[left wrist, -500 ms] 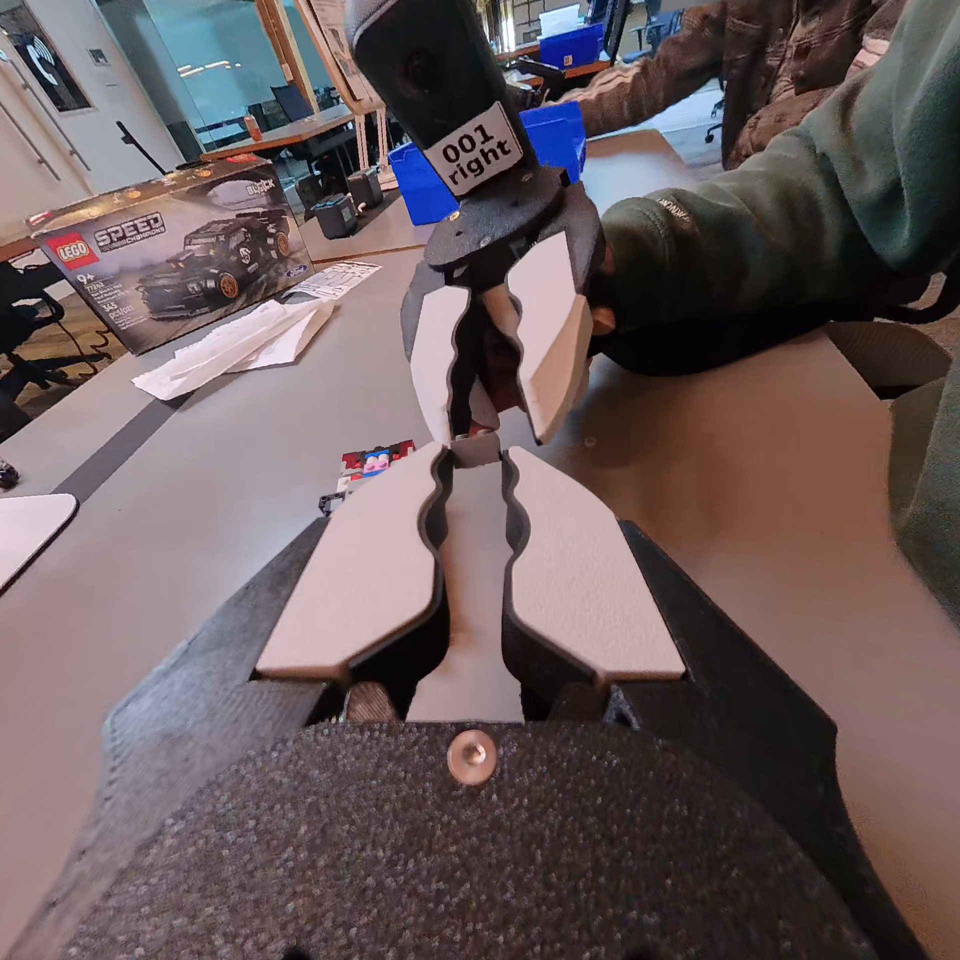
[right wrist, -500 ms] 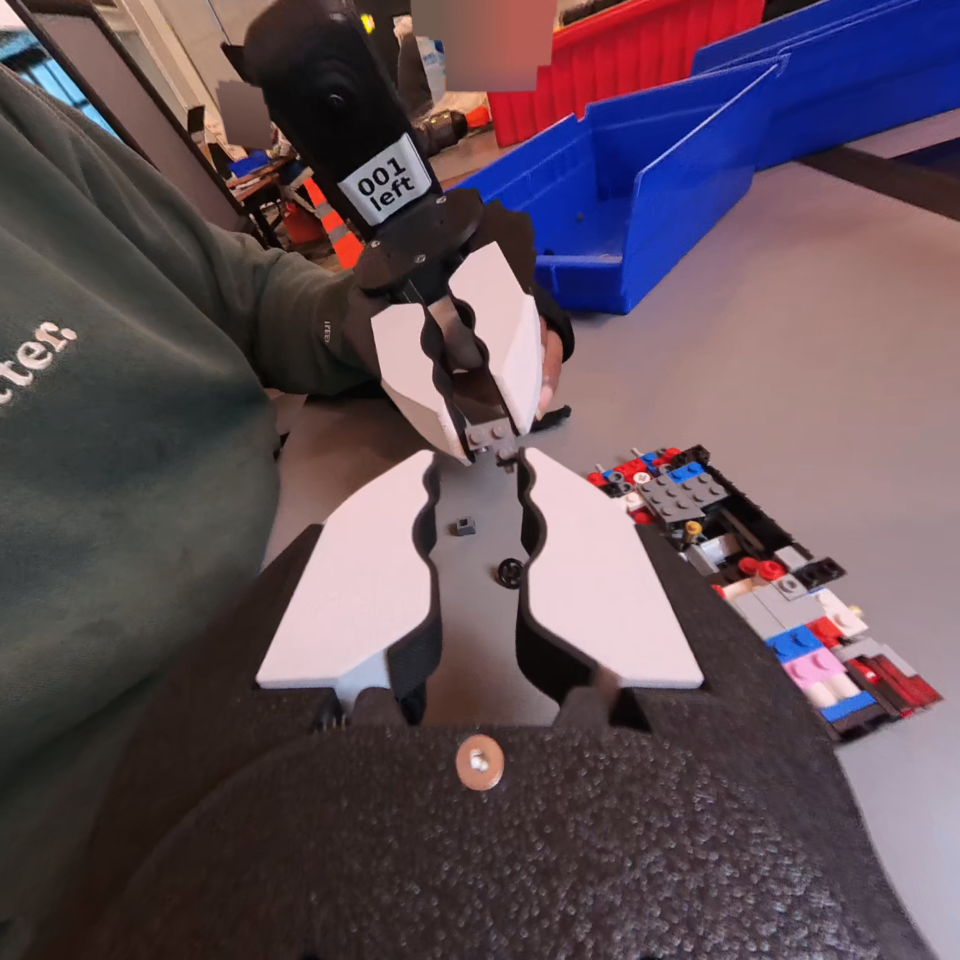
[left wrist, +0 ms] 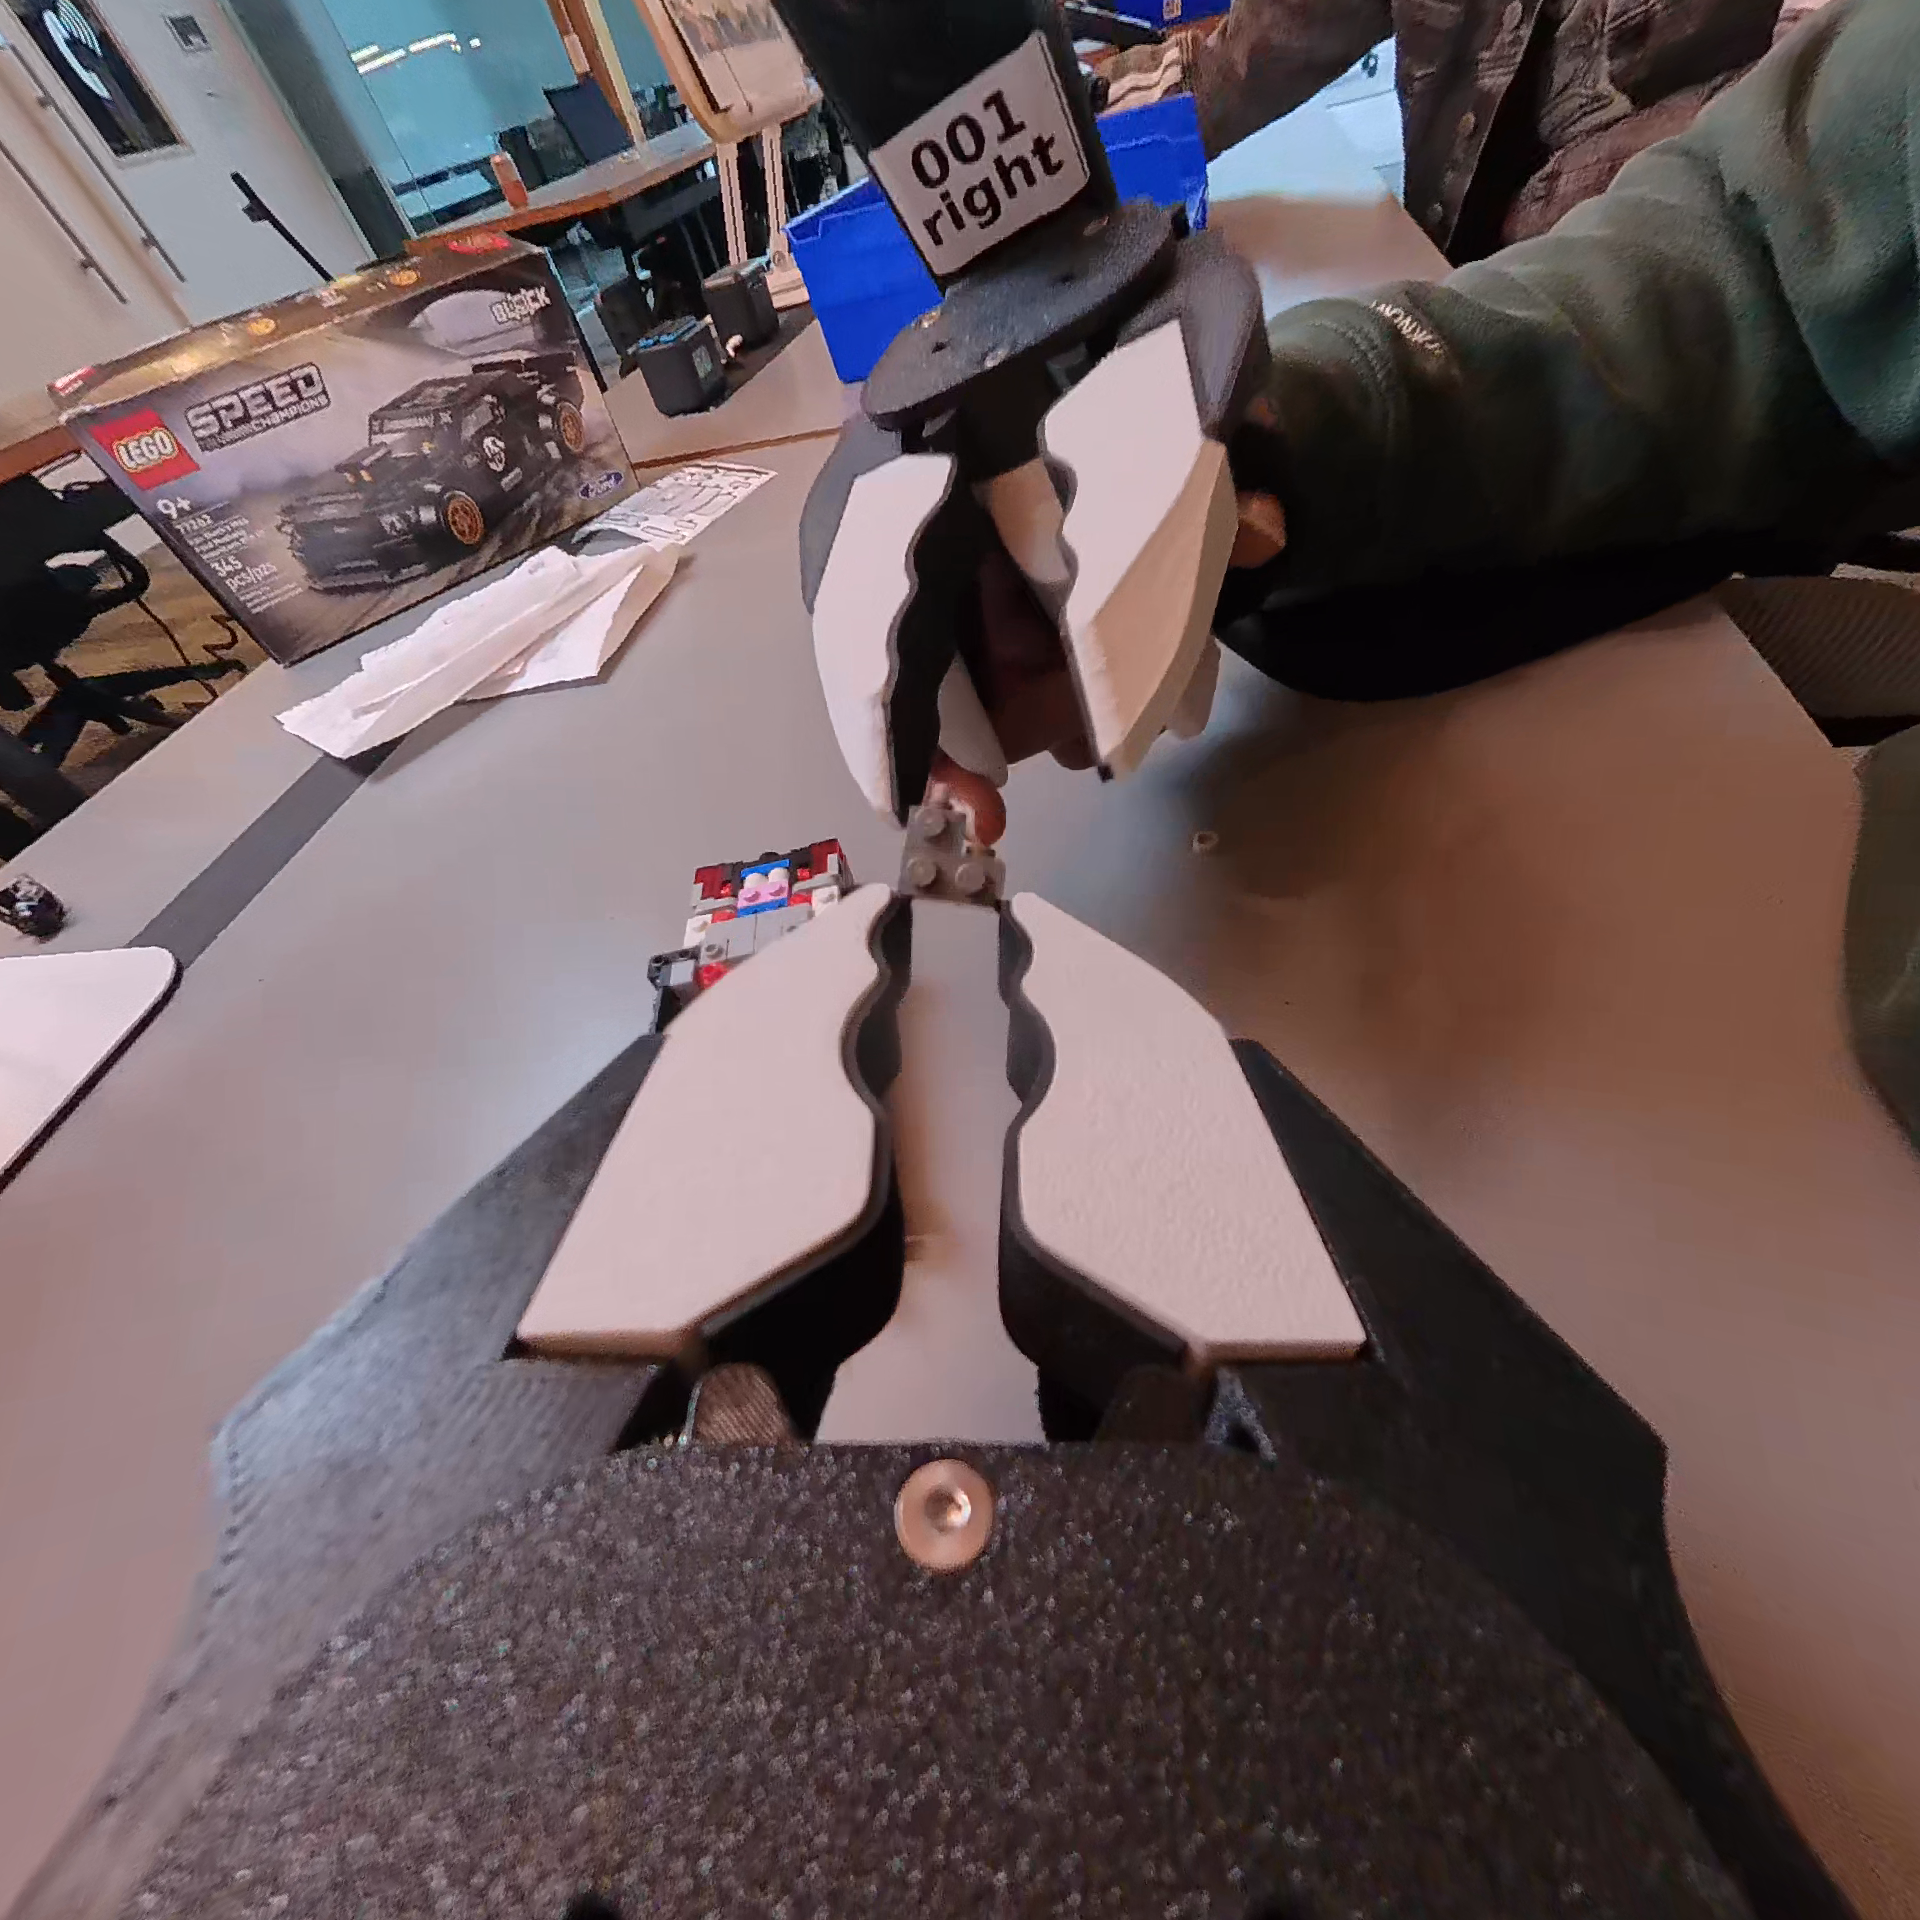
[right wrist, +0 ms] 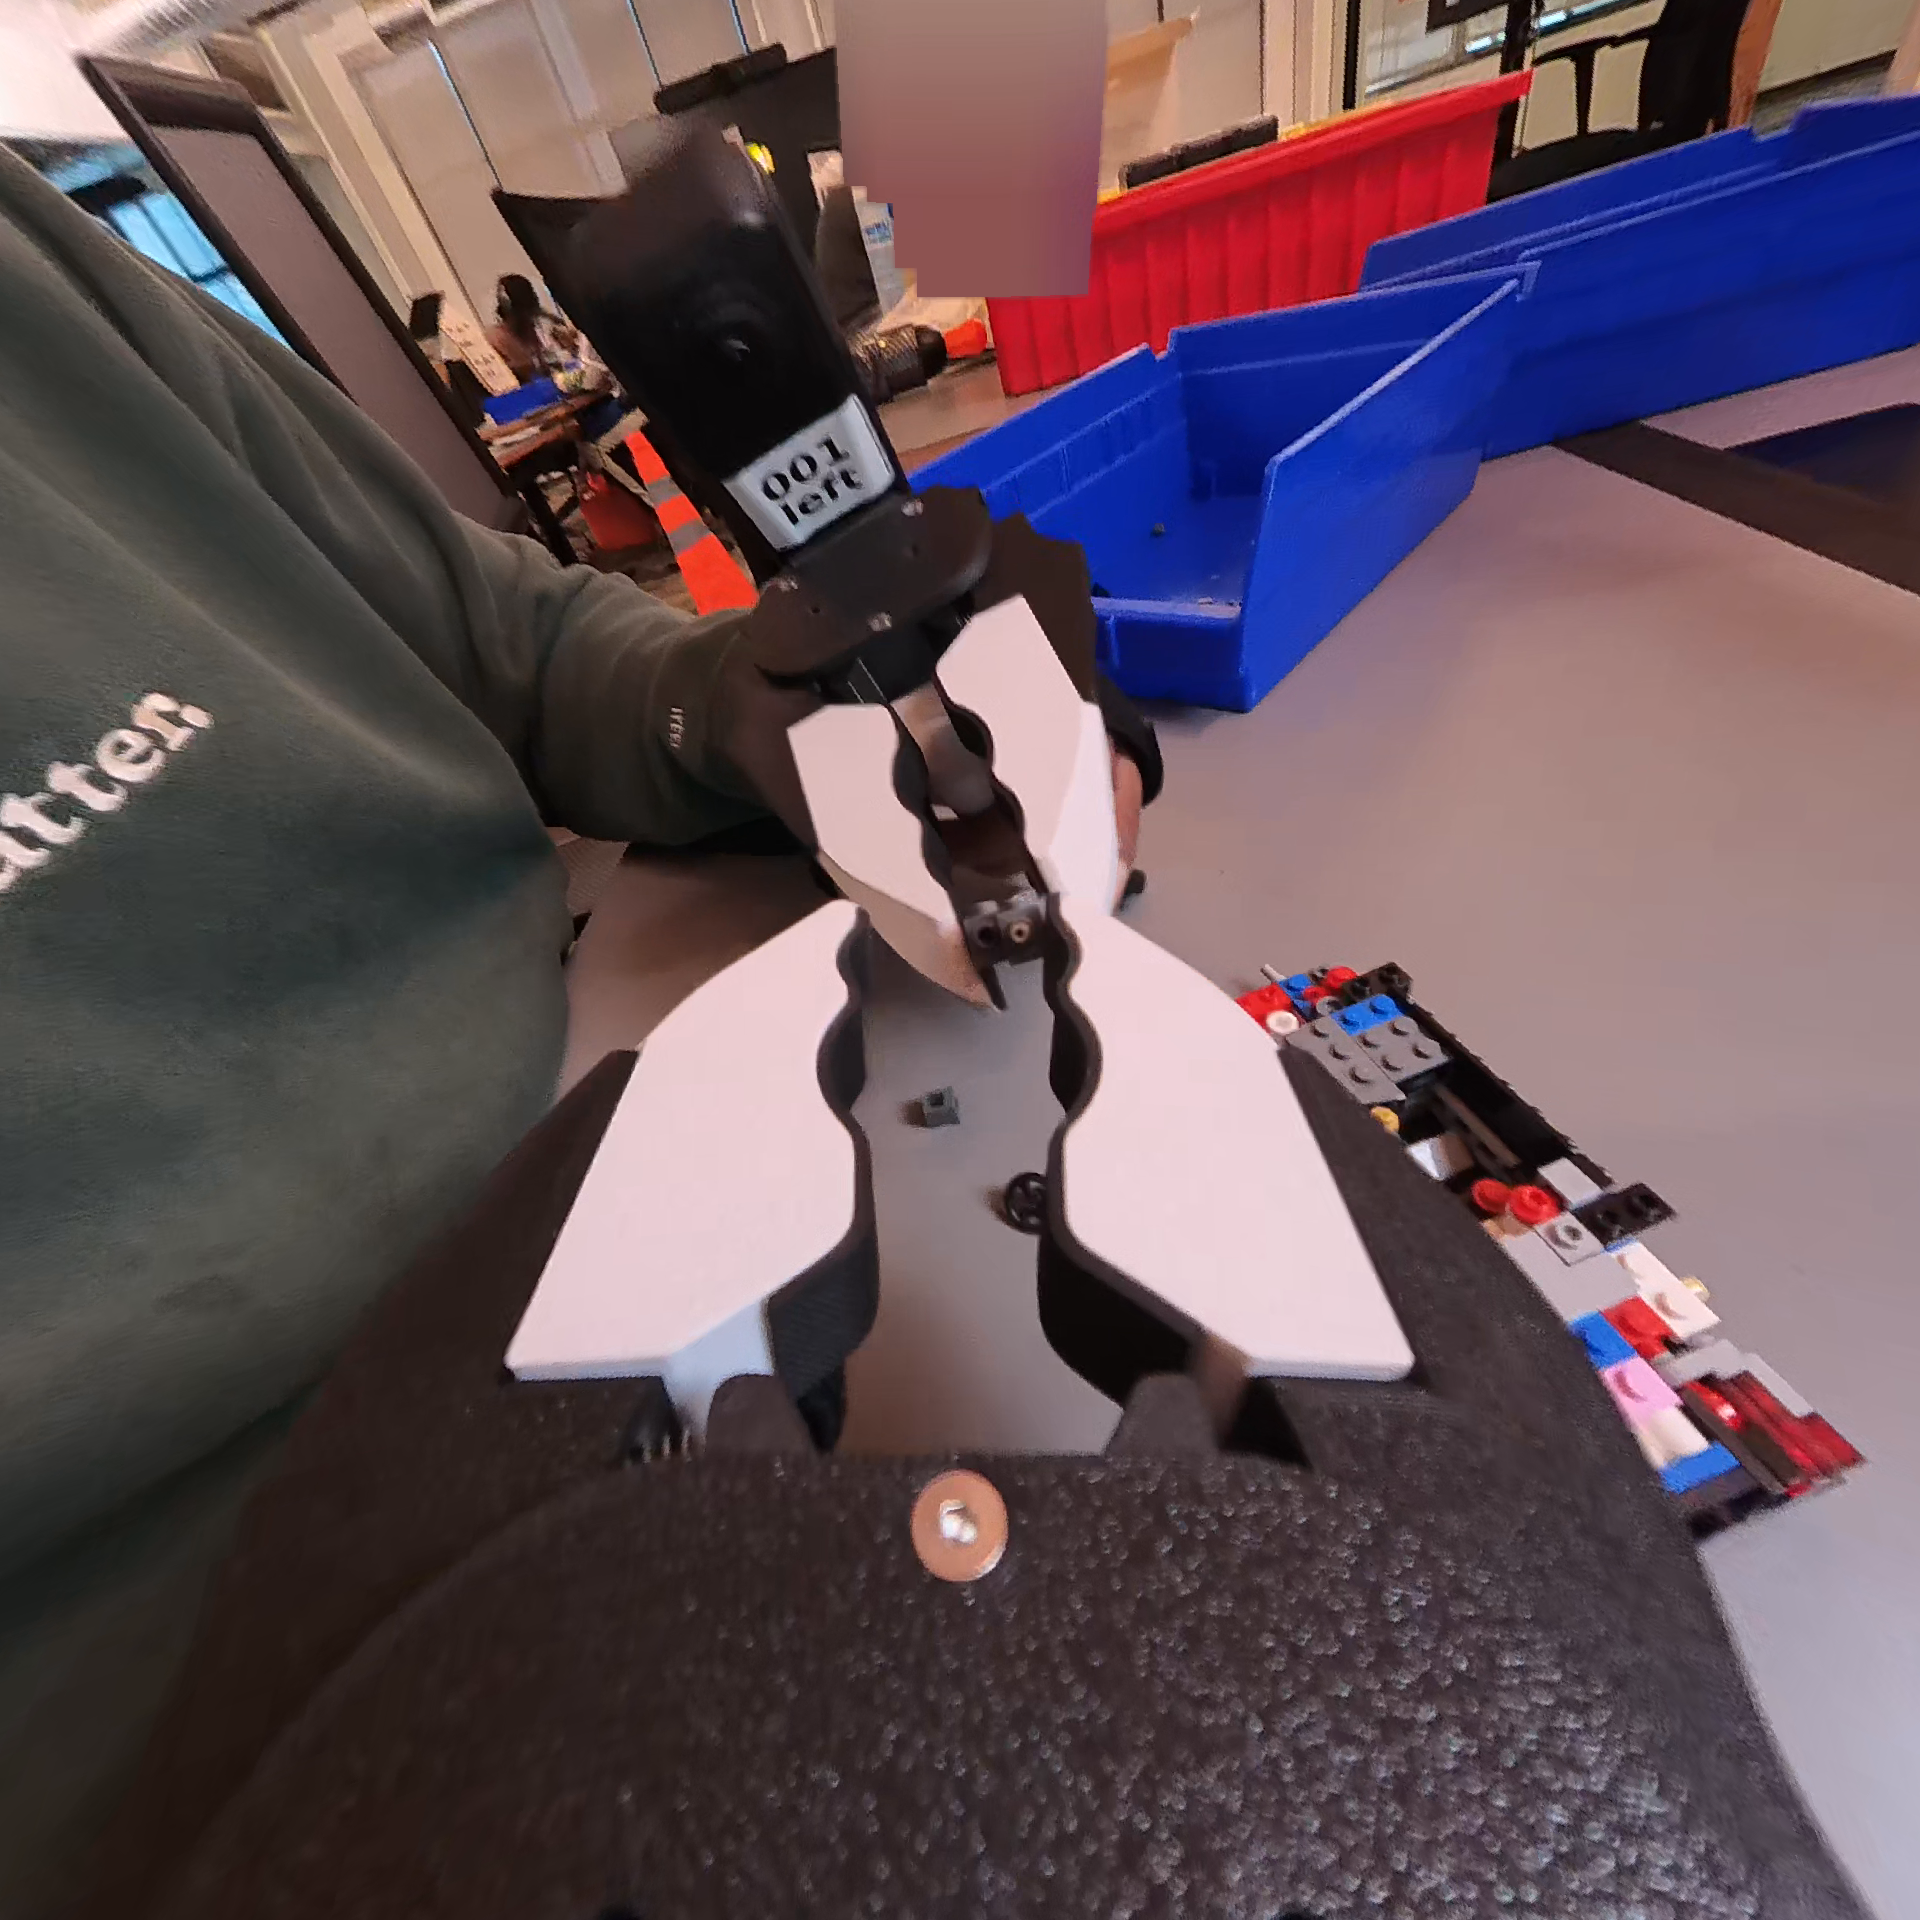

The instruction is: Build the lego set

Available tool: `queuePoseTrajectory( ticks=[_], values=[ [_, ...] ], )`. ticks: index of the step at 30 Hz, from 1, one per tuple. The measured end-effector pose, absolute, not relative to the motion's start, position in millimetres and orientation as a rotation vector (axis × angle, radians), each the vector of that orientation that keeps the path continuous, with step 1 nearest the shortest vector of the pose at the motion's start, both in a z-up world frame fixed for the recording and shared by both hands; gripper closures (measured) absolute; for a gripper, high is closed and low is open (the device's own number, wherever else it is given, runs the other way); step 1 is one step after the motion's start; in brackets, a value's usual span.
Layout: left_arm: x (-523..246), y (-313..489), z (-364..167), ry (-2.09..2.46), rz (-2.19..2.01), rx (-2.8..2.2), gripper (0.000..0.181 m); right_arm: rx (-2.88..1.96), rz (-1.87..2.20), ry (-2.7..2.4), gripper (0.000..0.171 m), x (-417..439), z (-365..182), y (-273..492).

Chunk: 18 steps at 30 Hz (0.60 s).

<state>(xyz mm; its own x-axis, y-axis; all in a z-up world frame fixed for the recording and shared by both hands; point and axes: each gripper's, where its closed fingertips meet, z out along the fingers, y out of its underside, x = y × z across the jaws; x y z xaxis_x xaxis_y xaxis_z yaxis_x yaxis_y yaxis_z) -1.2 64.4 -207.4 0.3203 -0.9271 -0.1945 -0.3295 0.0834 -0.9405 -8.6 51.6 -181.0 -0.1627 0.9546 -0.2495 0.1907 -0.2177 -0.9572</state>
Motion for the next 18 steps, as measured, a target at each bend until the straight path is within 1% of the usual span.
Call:
queuePoseTrajectory(
  ticks=[2, 18],
  values=[
    [-0.1, 63.2, -210.3, 1.23, -0.668, -1.475, 0.178, -1.408, 1.462, -1.352, 0.14, -9.3, -178.3, 49.0],
    [-0.4, 63.6, -208.5, 1.207, -0.702, -1.484, 0.181, -1.415, 1.445, -1.345, 0.141, -7.7, -180.2, 53.4]
  ],
)
